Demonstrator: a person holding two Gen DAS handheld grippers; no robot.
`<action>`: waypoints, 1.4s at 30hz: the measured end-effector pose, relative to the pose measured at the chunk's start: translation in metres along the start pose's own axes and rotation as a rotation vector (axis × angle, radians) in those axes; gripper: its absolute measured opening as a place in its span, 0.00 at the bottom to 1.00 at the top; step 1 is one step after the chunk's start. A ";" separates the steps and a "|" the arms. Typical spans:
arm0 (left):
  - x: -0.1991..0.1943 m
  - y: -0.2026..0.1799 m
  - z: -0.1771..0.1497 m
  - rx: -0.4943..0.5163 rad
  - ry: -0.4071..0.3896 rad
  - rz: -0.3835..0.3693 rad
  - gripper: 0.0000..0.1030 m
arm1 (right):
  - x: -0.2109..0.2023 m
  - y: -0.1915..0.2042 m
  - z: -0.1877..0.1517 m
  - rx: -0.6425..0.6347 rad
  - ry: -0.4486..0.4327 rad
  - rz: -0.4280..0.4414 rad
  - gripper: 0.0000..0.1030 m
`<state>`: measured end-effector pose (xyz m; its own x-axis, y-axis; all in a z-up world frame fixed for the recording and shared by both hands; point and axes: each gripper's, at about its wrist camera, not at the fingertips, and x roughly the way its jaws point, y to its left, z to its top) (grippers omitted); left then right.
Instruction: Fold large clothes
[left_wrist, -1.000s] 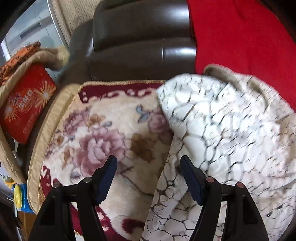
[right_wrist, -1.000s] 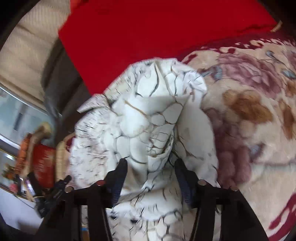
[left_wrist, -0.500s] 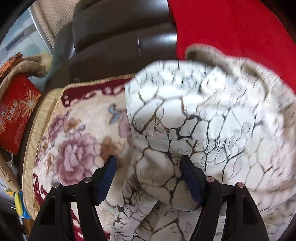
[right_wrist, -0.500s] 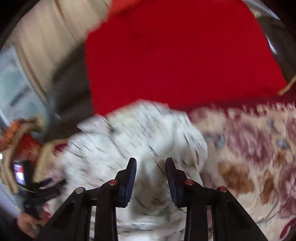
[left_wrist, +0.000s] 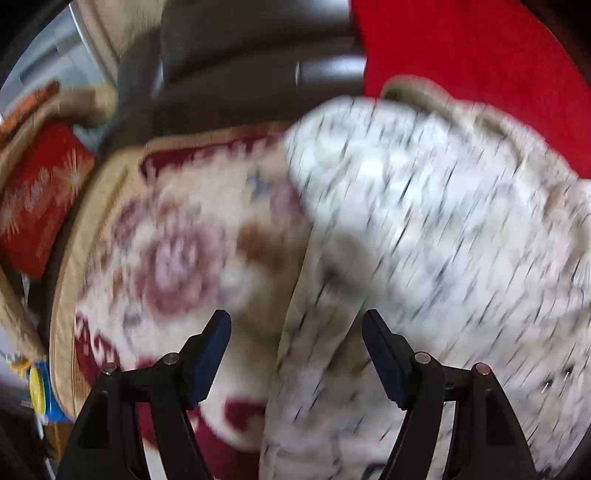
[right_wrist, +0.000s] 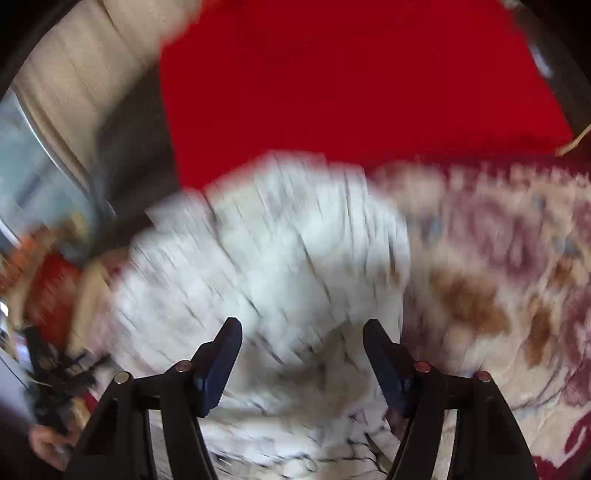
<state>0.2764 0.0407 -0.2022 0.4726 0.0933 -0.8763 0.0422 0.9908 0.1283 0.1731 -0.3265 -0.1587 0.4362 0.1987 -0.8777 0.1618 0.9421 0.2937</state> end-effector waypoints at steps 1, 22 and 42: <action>-0.001 0.006 -0.007 -0.009 0.008 -0.013 0.72 | 0.009 0.000 -0.002 -0.013 0.024 -0.042 0.63; 0.028 0.116 -0.239 -0.206 0.148 -0.669 0.84 | -0.130 -0.136 -0.192 0.166 0.100 0.293 0.71; 0.030 0.071 -0.233 -0.254 0.027 -1.041 0.17 | -0.072 -0.100 -0.249 0.152 0.239 0.526 0.23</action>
<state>0.0888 0.1365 -0.3277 0.2897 -0.8104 -0.5093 0.2275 0.5752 -0.7858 -0.0952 -0.3678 -0.2189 0.2840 0.7001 -0.6552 0.1102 0.6549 0.7476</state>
